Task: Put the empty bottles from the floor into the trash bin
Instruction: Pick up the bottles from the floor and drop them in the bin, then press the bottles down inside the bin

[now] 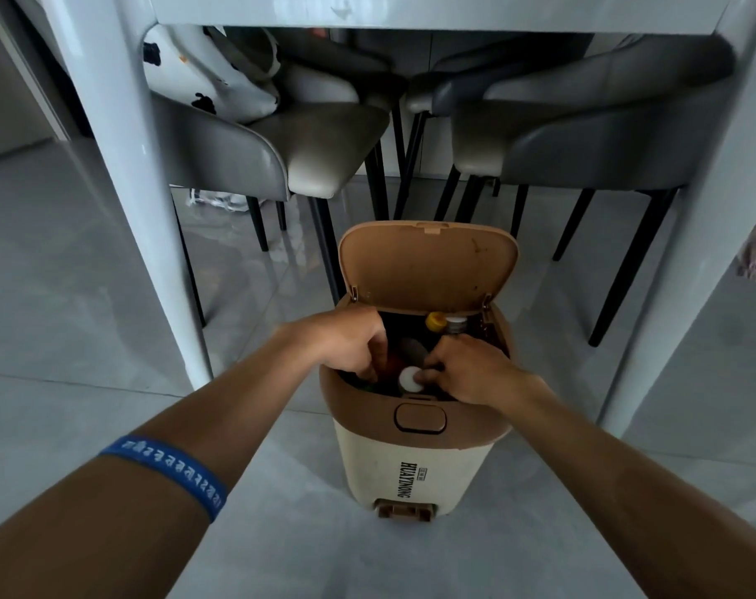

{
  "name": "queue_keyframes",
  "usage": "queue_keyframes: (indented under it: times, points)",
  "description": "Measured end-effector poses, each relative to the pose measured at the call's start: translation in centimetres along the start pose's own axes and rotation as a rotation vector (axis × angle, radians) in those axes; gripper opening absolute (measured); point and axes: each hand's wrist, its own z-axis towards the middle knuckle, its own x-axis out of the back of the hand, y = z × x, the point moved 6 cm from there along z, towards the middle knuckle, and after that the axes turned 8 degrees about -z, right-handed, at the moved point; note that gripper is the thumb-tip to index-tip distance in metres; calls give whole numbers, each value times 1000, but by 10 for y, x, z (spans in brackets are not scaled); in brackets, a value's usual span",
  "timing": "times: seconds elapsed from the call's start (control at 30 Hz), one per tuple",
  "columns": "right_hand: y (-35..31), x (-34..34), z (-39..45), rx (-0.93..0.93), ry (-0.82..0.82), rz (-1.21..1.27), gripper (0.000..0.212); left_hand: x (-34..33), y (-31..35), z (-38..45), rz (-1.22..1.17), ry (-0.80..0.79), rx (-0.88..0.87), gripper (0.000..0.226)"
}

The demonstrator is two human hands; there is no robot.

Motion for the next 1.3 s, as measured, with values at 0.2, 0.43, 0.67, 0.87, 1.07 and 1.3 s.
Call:
queue_keyframes:
  times: [0.2,0.43,0.67,0.87,1.07,1.3]
  points:
    - [7,21,-21,-29,395,89,16,12,-7,-11,-159,59,-30,15]
    - [24,131,-69,-131,1013,251,59,86,-9,-58,-293,992,-144,47]
    - [8,73,-69,-99,755,-59,49,39,19,-60,27,765,-288,60]
    - [1,31,-89,10,709,-236,42,-6,5,-74,154,756,-376,45]
    - [4,8,-100,48,737,-218,22,-26,5,-68,188,702,-398,28]
    - [3,-2,-106,85,848,-163,11,-36,1,-76,110,762,-421,12]
